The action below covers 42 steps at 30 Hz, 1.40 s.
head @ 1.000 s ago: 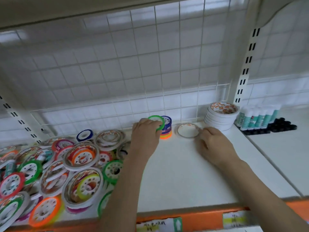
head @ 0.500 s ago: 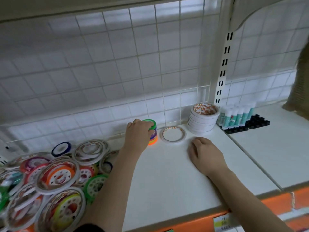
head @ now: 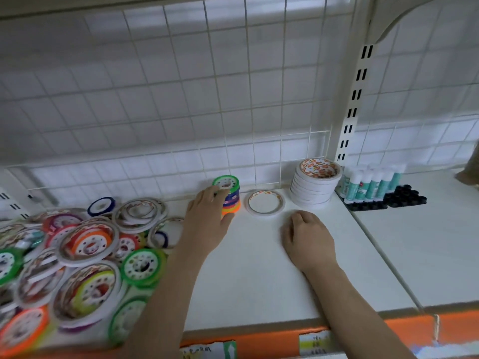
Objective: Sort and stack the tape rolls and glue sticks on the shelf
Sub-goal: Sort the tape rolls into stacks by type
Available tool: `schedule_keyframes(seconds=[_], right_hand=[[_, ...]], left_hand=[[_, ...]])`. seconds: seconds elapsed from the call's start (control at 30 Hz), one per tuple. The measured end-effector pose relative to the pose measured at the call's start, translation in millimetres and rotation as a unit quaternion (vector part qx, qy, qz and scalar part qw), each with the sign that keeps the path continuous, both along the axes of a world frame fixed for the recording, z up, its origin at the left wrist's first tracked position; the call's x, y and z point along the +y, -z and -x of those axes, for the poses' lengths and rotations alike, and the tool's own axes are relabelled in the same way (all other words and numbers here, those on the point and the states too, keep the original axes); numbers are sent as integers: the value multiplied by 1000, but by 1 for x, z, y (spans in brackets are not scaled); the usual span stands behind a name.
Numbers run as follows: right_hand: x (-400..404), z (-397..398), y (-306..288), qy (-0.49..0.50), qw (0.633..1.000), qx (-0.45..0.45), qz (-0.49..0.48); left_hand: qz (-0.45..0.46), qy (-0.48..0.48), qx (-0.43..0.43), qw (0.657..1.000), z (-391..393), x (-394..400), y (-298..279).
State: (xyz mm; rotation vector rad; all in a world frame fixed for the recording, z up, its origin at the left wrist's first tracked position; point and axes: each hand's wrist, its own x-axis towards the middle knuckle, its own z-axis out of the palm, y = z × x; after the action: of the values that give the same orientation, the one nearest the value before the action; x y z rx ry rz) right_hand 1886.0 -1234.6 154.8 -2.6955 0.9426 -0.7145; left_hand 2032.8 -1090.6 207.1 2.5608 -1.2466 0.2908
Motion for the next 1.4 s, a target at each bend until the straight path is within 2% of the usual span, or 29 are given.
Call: schedule_keyframes(seconds=[0.33, 0.63, 0.73, 0.93, 1.17, 1.4], right_hand=[[0, 1, 2, -14, 999, 23, -24], [7, 1, -12, 19, 998, 55, -37], [27, -11, -20, 3, 999, 39, -11], [99, -50, -22, -64, 998, 26, 7], [162, -87, -27, -157, 986, 53, -30], [176, -93, -20, -149, 988, 31, -36]], left_hand=[[7, -15, 15, 1000, 38, 39, 23], [-8, -39, 4, 999, -2, 82, -2], [-49, -49, 10, 998, -27, 106, -15], [-58, -45, 2, 997, -70, 138, -21], [-91, -38, 14, 995, -86, 144, -15], [-72, -63, -1, 995, -86, 138, -9]])
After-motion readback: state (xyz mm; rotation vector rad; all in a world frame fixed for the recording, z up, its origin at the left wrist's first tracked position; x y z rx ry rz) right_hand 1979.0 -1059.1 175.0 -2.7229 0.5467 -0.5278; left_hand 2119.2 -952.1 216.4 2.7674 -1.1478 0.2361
